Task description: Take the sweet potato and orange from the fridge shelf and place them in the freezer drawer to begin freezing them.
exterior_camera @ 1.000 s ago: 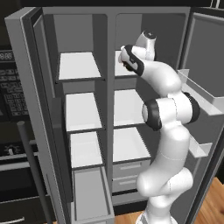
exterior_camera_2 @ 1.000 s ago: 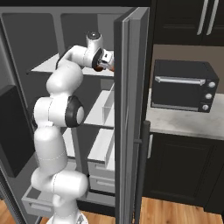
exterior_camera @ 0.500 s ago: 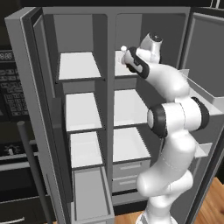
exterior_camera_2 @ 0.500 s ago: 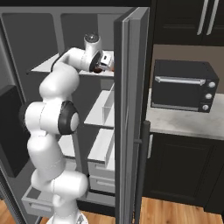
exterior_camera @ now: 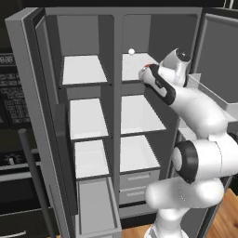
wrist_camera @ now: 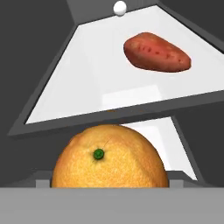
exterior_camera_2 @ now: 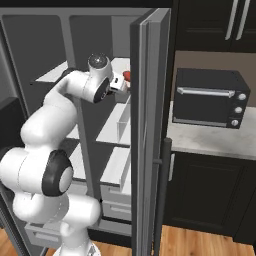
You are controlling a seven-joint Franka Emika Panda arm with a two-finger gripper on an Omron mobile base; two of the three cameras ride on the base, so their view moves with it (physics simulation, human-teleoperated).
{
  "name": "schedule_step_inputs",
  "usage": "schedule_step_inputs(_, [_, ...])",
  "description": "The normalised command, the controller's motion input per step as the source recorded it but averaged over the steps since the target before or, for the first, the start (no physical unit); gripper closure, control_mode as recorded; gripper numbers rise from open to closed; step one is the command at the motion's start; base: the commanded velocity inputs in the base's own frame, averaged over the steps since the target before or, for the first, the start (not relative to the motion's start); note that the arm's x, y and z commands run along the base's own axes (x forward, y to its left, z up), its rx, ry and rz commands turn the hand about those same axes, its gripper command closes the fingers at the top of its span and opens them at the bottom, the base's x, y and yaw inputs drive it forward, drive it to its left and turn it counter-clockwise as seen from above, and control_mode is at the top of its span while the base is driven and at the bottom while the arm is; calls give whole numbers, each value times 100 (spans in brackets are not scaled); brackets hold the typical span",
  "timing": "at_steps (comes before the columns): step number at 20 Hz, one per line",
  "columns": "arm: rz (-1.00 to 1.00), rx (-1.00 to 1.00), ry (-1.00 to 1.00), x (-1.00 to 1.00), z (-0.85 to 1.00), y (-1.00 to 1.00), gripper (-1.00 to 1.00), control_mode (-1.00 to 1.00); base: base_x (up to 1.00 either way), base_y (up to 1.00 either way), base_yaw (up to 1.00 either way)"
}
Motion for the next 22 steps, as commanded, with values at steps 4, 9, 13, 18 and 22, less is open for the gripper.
schedule_step_inputs(4, [0,0,6,-100,5,0,100,-100,0,0,0])
schedule_step_inputs(9, [0,-5,24,-100,-13,0,100,-100,0,0,0])
schedule_step_inputs(13, [0,-13,37,-100,-63,0,100,-100,0,0,0])
schedule_step_inputs(18, [12,-16,15,-76,-54,1,100,-100,0,0,0])
schedule_step_inputs(22, [2,-2,0,-3,-2,0,100,-100,0,0,0])
